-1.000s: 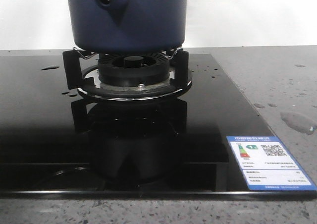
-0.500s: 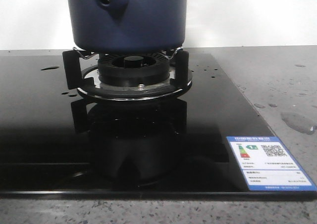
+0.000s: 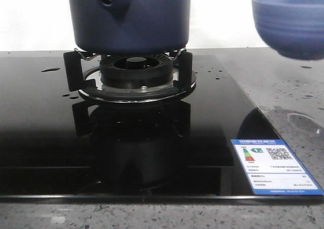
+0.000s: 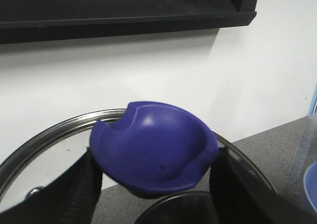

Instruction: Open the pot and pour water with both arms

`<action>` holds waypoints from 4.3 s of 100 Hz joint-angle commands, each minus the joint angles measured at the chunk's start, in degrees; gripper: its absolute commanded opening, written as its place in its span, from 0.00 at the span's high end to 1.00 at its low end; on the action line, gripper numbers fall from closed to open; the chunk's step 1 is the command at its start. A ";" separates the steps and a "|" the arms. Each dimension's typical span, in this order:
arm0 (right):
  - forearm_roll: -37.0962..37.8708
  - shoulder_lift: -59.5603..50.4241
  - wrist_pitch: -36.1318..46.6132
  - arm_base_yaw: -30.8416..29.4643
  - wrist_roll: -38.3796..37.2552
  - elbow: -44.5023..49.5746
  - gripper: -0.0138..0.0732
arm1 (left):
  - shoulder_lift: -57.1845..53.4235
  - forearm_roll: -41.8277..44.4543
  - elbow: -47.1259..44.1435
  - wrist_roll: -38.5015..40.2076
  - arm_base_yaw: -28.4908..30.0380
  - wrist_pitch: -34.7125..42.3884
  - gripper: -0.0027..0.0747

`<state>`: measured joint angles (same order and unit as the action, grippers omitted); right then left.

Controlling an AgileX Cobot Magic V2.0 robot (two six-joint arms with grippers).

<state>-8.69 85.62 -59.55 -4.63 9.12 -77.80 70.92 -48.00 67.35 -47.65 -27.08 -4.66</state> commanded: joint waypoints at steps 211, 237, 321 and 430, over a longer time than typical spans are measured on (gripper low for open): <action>-3.85 -10.09 3.05 -0.39 2.76 -4.24 0.26 | 5.93 -4.21 2.29 -1.48 -5.08 -3.34 0.53; -3.85 -10.10 2.62 -0.39 2.89 -4.24 0.26 | 8.23 -4.48 2.29 -1.48 -5.57 -2.30 0.53; -3.99 -11.01 2.99 -0.39 3.02 -4.24 0.26 | 3.00 -1.36 2.29 -1.48 -5.44 -4.01 0.21; -34.27 -56.74 44.26 2.08 30.48 53.98 0.91 | -44.56 -5.15 -43.94 -1.48 12.96 10.62 0.99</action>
<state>-41.51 32.97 -20.70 -2.64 38.73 -27.45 30.90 -51.16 26.12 -49.10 -14.30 0.59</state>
